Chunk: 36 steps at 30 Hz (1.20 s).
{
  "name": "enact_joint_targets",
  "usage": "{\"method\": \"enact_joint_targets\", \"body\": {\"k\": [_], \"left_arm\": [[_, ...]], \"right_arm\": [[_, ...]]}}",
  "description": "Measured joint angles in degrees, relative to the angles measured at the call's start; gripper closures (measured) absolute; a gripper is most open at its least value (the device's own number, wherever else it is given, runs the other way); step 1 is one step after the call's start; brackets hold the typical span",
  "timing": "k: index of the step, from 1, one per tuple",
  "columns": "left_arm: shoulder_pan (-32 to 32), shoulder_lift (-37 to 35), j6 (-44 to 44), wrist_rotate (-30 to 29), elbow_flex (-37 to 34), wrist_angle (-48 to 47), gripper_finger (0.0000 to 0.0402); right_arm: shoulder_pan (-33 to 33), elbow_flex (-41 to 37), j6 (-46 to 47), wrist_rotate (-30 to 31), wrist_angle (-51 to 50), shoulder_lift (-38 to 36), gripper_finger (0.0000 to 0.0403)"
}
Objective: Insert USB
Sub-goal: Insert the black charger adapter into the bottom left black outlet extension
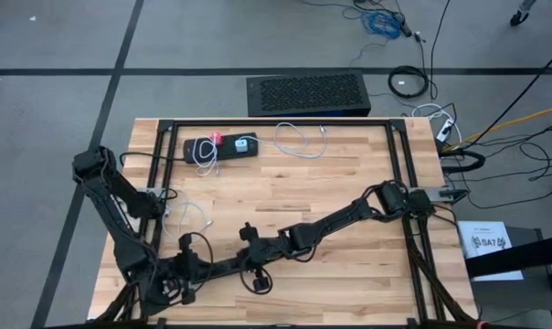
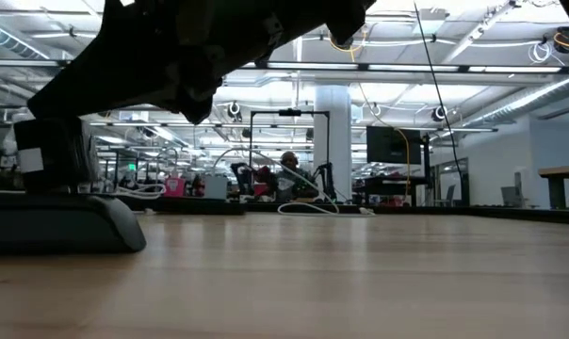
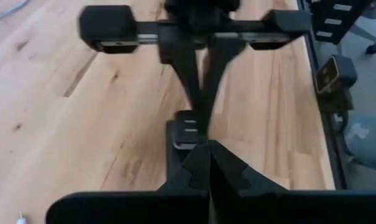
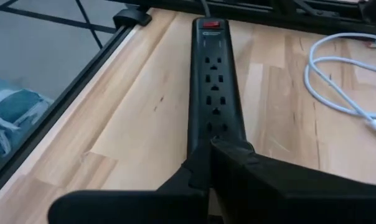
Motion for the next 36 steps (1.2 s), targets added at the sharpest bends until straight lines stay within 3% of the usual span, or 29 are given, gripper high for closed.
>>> {"method": "enact_joint_targets", "body": {"k": [7, 14, 22, 36], "left_arm": [[-0.3, 0.6, -2.9, 3.4, 0.0, -1.6, 0.0400], [0.2, 7.6, -6.4, 9.8, 0.0, -2.0, 0.0400], [0.2, 14.8, -11.8, 12.7, 0.0, -0.5, 0.0400], [0.2, 16.4, -12.0, 13.1, 0.1, 1.4, 0.0400]], "right_arm": [[-0.9, 0.0, 2.2, -0.2, 0.4, 0.0, 0.0403], [-0.8, -0.2, 1.8, -0.1, -0.1, -1.0, 0.0403], [-0.9, -0.3, 0.3, -0.1, -0.2, -1.5, 0.0403], [-2.3, -0.2, -0.3, 0.0, -1.7, -1.6, 0.0403]]}}
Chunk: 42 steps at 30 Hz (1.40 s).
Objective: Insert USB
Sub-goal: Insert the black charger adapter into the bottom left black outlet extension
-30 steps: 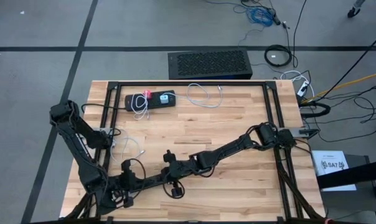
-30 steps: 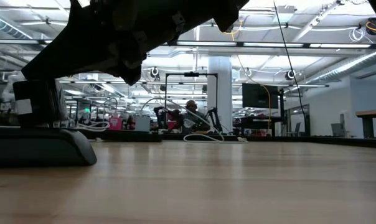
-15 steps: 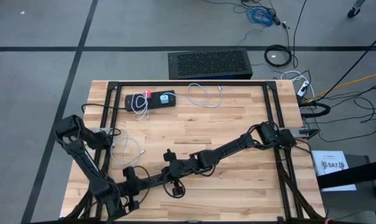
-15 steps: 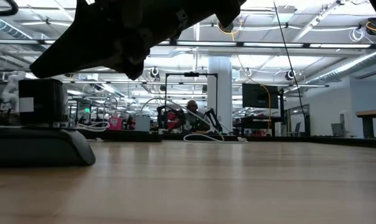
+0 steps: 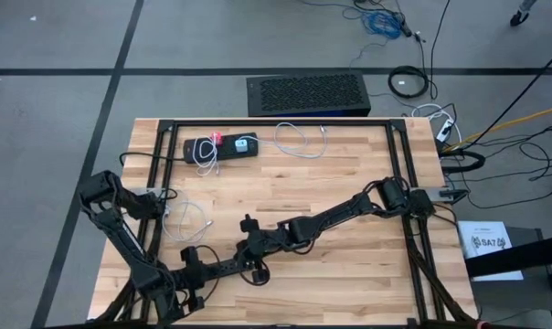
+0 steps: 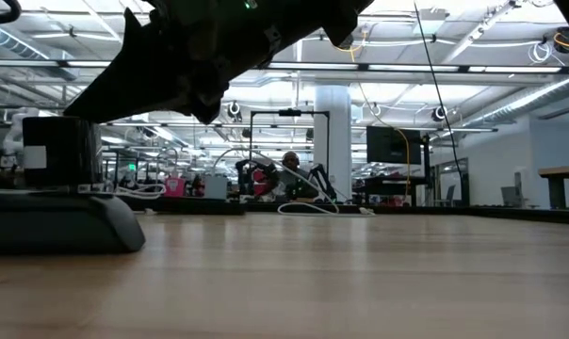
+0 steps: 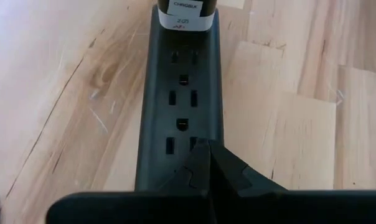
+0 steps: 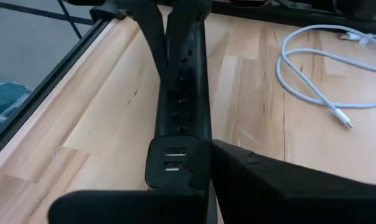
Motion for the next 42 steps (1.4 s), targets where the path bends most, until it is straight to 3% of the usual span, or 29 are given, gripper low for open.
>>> {"method": "enact_joint_targets", "body": {"k": [10, 29, 42], "left_arm": [[0.0, 0.0, -1.4, 0.1, 0.0, 0.0, 0.0400], [0.0, 0.0, -1.5, -0.1, -0.1, 1.0, 0.0400], [-0.1, 0.1, -1.6, -0.4, -0.1, 1.2, 0.0400]], "right_arm": [[1.1, 0.0, -1.4, 3.0, 1.8, -0.9, 0.0403], [2.0, 0.1, 0.1, 3.3, -0.6, 1.2, 0.0403], [2.0, -7.6, 1.8, 3.0, 7.9, 1.2, 0.0403]]}}
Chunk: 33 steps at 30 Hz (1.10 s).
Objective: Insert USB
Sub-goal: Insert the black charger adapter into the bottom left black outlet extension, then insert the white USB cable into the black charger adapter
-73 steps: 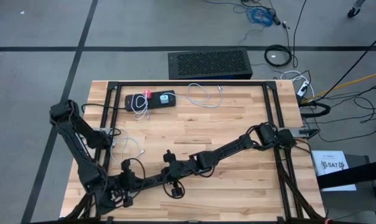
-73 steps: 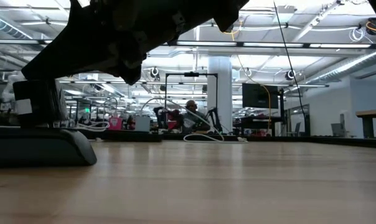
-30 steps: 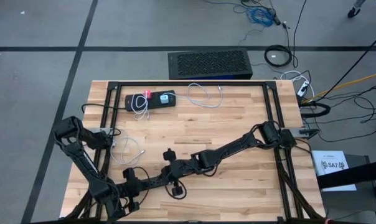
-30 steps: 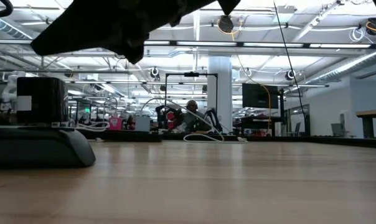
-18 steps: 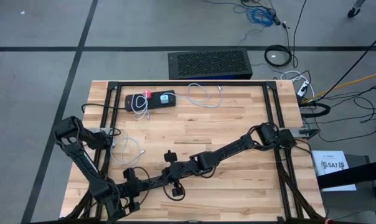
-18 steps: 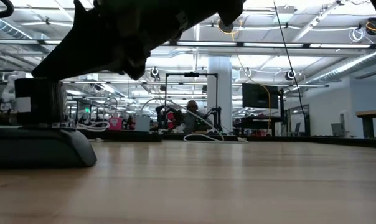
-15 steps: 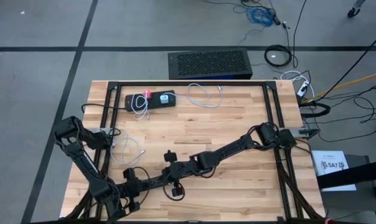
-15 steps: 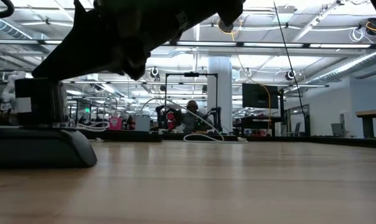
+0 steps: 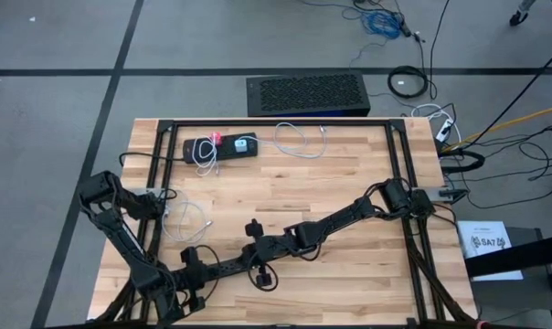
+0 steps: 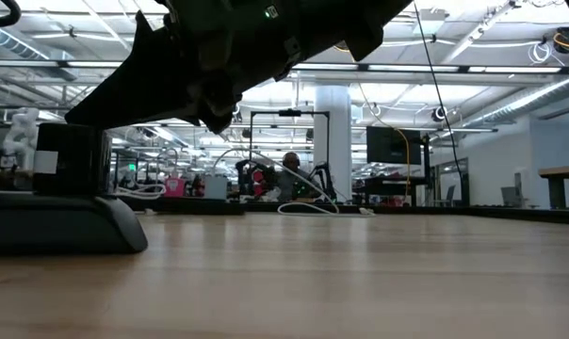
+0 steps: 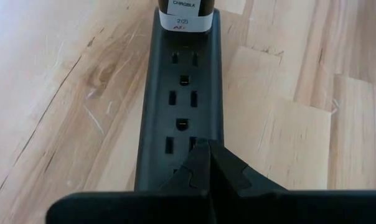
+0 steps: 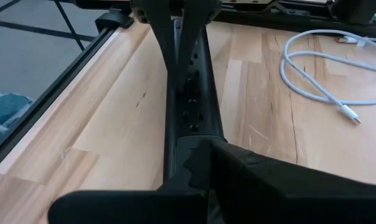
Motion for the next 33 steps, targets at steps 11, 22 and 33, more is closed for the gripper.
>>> {"method": "enact_joint_targets", "body": {"k": [11, 22, 33], "left_arm": [[0.1, -0.2, -1.5, -0.1, 0.0, 1.2, 0.0400], [1.3, -3.6, -0.9, -3.8, 0.0, -0.9, 0.0400], [3.9, -13.4, -4.9, -4.5, 0.1, -16.5, 0.0400]], "right_arm": [[-0.2, -0.1, -4.6, 0.0, 0.2, -0.2, 0.0401], [-3.2, -0.6, -7.2, -1.9, -2.9, -4.5, 0.0370], [-8.0, -0.5, -14.1, -1.8, -14.9, -14.9, 0.0317]]}}
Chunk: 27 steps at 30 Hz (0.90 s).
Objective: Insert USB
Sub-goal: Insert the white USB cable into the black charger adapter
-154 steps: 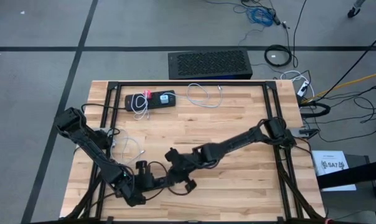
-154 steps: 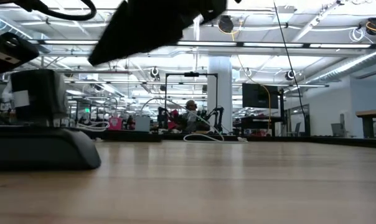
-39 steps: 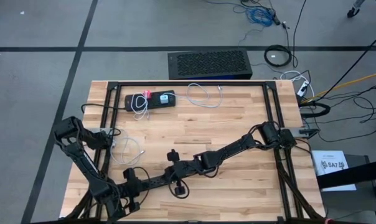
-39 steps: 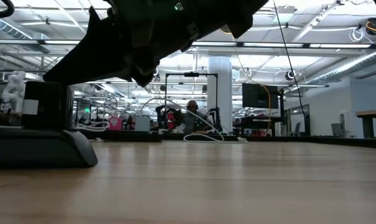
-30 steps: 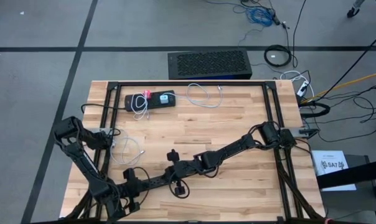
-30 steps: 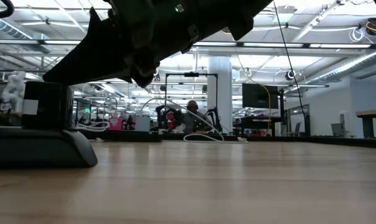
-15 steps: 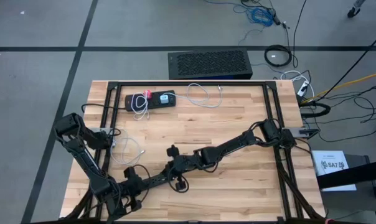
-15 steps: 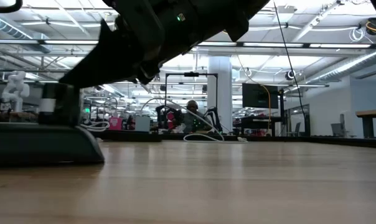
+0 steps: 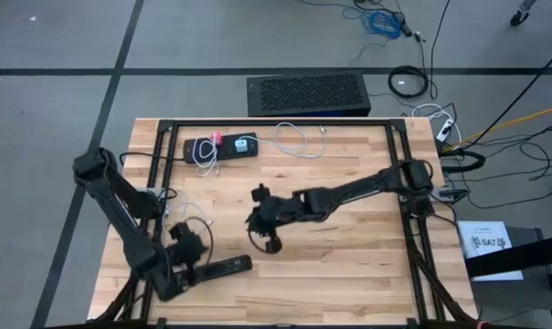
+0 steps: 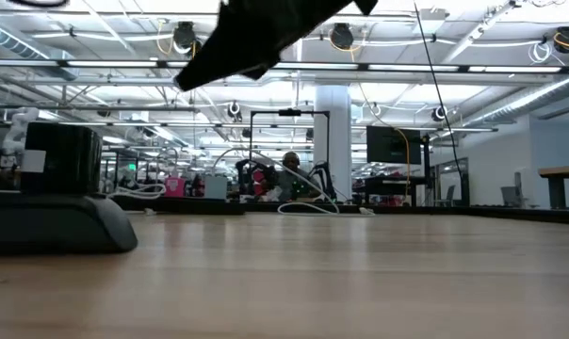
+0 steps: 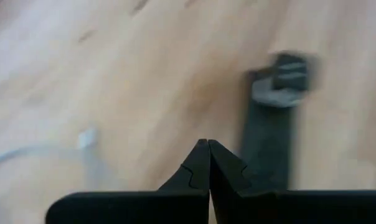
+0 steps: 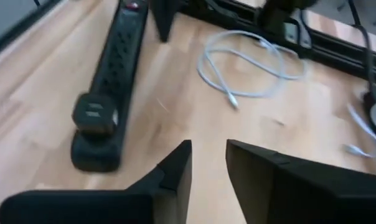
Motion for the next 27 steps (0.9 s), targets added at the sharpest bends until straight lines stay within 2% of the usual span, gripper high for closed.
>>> {"method": "enact_joint_targets", "body": {"k": [6, 10, 14, 18, 23, 27], "left_arm": [[6.2, -4.6, -9.2, 15.5, 0.4, -19.0, 0.0400], [11.8, -4.8, -9.3, 23.0, -0.8, -22.9, 0.0400], [17.1, -4.2, -8.3, 27.0, -4.1, -22.1, 0.0400], [21.1, -4.2, -8.5, 31.3, -10.1, -16.5, 0.0400], [25.2, -4.2, -7.2, 31.5, -16.3, -5.5, 0.0400], [28.2, -4.3, -1.0, 28.9, -17.7, 0.2, 0.0400]], "right_arm": [[-3.8, 0.1, -2.9, 0.1, -9.7, -5.0, 0.0294], [-6.3, 0.1, -4.8, 0.1, -14.7, -5.3, 0.0287], [-8.1, 0.1, -6.4, -0.2, -17.3, -4.8, 0.0286], [-9.0, 0.2, -7.4, -3.1, -18.0, -4.8, 0.0286], [-9.3, 0.2, -9.6, -3.1, -20.4, -5.1, 0.0286], [-9.8, 0.2, -9.8, -2.9, -23.4, -5.1, 0.0286]]}}
